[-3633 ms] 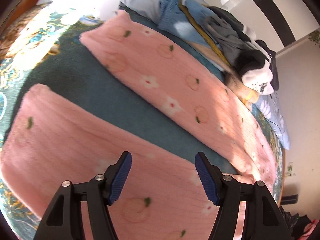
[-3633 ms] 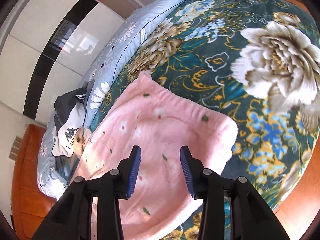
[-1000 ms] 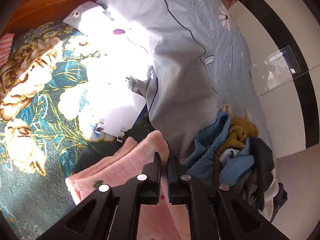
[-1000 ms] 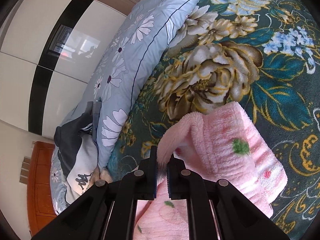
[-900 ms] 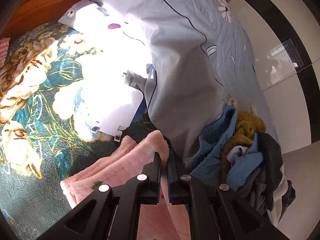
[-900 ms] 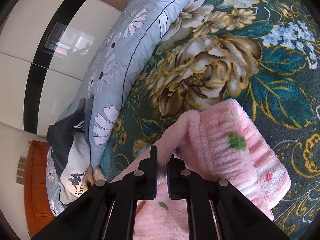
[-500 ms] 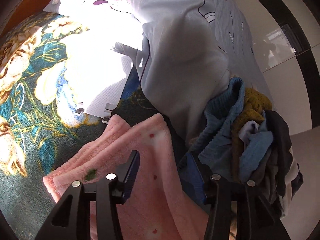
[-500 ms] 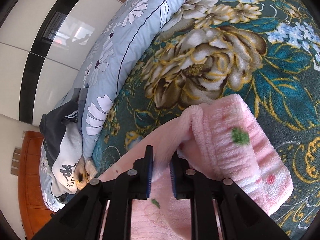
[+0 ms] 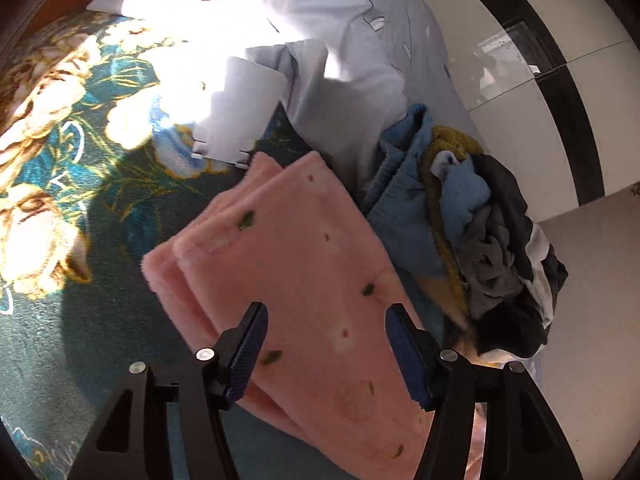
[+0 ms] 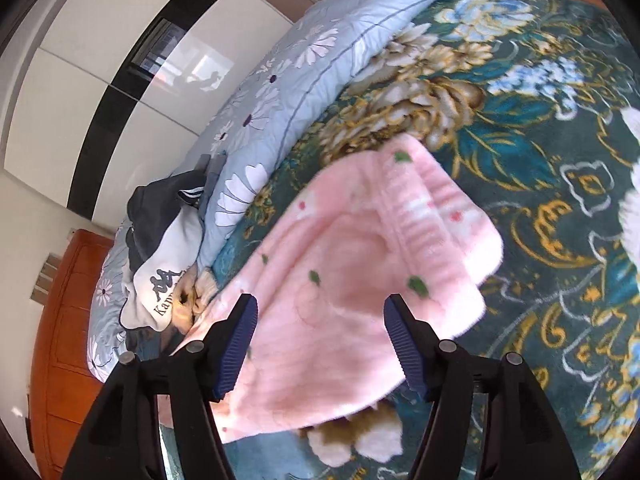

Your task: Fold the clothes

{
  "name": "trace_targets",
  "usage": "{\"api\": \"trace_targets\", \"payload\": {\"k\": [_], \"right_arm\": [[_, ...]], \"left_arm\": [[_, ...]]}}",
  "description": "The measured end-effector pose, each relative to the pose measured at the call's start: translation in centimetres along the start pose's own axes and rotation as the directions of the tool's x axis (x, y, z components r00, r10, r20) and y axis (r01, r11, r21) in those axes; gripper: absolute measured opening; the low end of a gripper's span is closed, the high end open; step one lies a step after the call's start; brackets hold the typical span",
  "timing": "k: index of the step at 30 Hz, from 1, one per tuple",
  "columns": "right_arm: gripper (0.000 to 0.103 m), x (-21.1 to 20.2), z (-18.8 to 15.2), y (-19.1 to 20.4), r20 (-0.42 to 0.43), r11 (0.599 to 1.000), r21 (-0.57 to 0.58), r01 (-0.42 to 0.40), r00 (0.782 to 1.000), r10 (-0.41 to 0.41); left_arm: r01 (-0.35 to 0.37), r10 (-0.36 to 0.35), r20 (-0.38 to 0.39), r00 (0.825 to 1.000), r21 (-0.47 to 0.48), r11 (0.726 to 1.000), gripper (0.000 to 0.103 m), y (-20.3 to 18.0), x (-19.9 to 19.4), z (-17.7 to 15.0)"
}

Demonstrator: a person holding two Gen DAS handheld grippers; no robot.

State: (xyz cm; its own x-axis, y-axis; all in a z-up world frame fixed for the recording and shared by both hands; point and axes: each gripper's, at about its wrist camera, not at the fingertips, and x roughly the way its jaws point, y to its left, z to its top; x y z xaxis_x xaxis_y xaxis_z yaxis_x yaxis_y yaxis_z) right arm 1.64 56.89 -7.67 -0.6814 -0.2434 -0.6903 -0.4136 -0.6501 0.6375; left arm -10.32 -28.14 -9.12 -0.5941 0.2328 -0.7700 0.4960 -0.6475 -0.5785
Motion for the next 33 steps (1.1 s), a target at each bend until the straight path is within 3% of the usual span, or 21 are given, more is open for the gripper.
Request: {"api": "trace_targets", "payload": {"k": [2, 4, 8, 11, 13, 16, 23, 24, 27, 29, 31, 33], "right_arm": [[0.067, -0.2, -1.3, -2.2, -0.004, 0.998, 0.053, 0.021, 1.000, -0.021], [0.067, -0.1, -2.3, -4.2, -0.003, 0.992, 0.122, 0.030, 1.000, -0.030], [0.067, 1.1, -3.6, -6.8, 0.000, 0.969, 0.246, -0.015, 1.000, 0.016], [0.067, 2.4, -3.8, -6.7, 0.009, 0.961, 0.273, -0.049, 0.999, 0.049], [0.067, 2.9, -3.5, -6.2, 0.032, 0.959, 0.275, -0.064, 0.998, 0.057], [0.067, 3.7, -3.2, -5.7, 0.064, 0.953, 0.291, -0.086, 0.995, 0.071], [0.066, 5.1, -2.6, -4.9, 0.105, 0.941, 0.314, -0.128, 0.989, 0.099], [0.065, 5.2, -2.5, -4.8, 0.111, 0.939, 0.319, -0.129, 0.989, 0.098], [0.045, 5.3, -2.2, -4.2, 0.117, 0.936, 0.327, -0.128, 0.989, 0.094], [0.026, 5.3, -2.0, -3.7, 0.116, 0.936, 0.329, -0.126, 0.989, 0.092], [0.018, 5.1, -1.8, -3.3, 0.116, 0.933, 0.334, -0.133, 0.988, 0.100], [0.015, 4.4, -1.6, -3.1, 0.126, 0.932, 0.335, -0.141, 0.987, 0.104]], "left_arm": [[-0.086, 0.087, 0.067, 0.994, -0.022, 0.996, 0.066, 2.1, -1.5, 0.0], [-0.134, 0.138, 0.067, 0.988, -0.070, 0.989, 0.066, 4.0, -1.5, 0.1], [-0.099, 0.103, 0.017, 0.995, -0.155, 0.983, 0.067, 6.6, 0.0, -0.2], [-0.056, 0.057, -0.003, 0.998, -0.141, 0.988, 0.067, 5.7, 2.4, -0.4], [-0.065, 0.064, -0.013, 0.998, -0.132, 0.989, 0.067, 4.7, 4.1, -0.6], [-0.101, 0.103, 0.004, 0.995, -0.149, 0.984, 0.067, 4.3, 5.3, -0.7], [-0.072, 0.085, 0.053, 0.995, -0.211, 0.975, 0.064, 4.2, 5.4, -0.6], [-0.071, 0.086, 0.059, 0.995, -0.220, 0.973, 0.060, 4.2, 5.4, -0.6], [-0.096, 0.114, 0.062, 0.992, -0.247, 0.964, 0.042, 4.3, 5.2, -0.8], [-0.100, 0.120, 0.062, 0.991, -0.266, 0.959, 0.033, 4.2, 5.2, -1.0], [-0.083, 0.109, 0.081, 0.991, -0.271, 0.959, 0.018, 3.7, 4.7, -1.1], [-0.069, 0.098, 0.107, 0.989, -0.249, 0.966, 0.012, 2.8, 4.0, -1.2]]}}
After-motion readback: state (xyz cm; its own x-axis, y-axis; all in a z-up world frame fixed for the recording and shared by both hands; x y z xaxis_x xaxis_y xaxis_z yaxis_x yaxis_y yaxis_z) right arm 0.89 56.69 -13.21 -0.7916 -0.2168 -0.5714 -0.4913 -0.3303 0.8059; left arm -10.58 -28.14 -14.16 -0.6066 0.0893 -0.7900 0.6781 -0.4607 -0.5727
